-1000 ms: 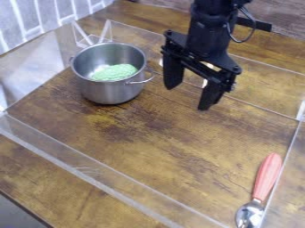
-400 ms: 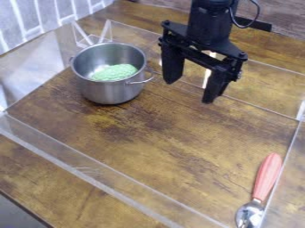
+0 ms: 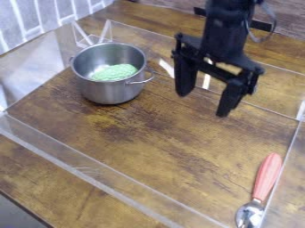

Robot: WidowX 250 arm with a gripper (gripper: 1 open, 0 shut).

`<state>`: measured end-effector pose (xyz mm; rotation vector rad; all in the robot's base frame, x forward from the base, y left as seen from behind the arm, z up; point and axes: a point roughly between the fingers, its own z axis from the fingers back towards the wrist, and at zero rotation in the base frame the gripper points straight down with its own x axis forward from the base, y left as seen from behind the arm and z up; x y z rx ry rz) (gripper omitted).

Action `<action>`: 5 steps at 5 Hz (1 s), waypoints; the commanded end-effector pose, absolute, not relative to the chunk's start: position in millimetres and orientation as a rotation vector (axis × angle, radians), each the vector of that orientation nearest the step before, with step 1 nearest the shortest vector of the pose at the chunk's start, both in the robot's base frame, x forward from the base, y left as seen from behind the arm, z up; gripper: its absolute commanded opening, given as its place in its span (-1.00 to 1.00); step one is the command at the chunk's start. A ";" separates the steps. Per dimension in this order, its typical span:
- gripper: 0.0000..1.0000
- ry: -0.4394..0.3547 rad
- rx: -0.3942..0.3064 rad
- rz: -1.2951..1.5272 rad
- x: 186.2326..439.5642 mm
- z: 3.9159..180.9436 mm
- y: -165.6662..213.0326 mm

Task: Put the green object in the silver pot

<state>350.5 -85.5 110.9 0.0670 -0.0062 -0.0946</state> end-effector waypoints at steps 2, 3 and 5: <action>1.00 -0.104 0.077 -0.105 351.7 135.6 -44.9; 1.00 -0.117 0.080 -0.089 357.2 139.3 -41.5; 1.00 -0.105 0.072 -0.099 348.5 145.3 -58.8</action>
